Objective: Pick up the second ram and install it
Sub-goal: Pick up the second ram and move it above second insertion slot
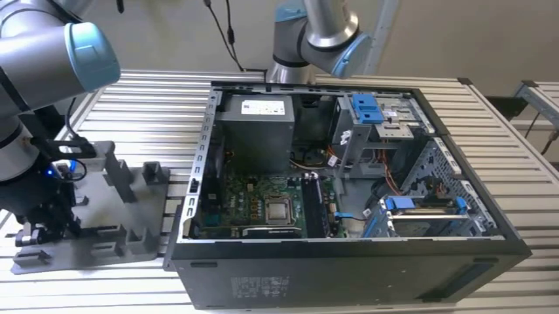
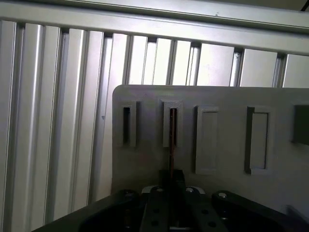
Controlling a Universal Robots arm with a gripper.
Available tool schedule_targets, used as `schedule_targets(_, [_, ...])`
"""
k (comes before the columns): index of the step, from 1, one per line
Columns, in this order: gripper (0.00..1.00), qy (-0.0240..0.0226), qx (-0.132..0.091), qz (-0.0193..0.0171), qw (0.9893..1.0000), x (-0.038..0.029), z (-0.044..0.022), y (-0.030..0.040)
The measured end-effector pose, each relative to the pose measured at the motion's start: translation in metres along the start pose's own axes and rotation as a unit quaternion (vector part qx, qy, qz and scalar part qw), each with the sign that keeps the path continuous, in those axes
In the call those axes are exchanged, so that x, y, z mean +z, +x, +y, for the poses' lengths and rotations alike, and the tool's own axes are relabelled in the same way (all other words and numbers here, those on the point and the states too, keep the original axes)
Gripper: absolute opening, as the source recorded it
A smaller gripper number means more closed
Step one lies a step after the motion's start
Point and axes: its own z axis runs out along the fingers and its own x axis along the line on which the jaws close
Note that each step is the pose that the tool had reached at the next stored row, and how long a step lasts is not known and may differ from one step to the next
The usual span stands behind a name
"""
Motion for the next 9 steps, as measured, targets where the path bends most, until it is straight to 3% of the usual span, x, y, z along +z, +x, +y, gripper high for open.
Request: schedule_targets(9, [0.14, 0.0000, 0.000, 0.0000, 1.0000, 0.0001, 0.0000, 0.0000])
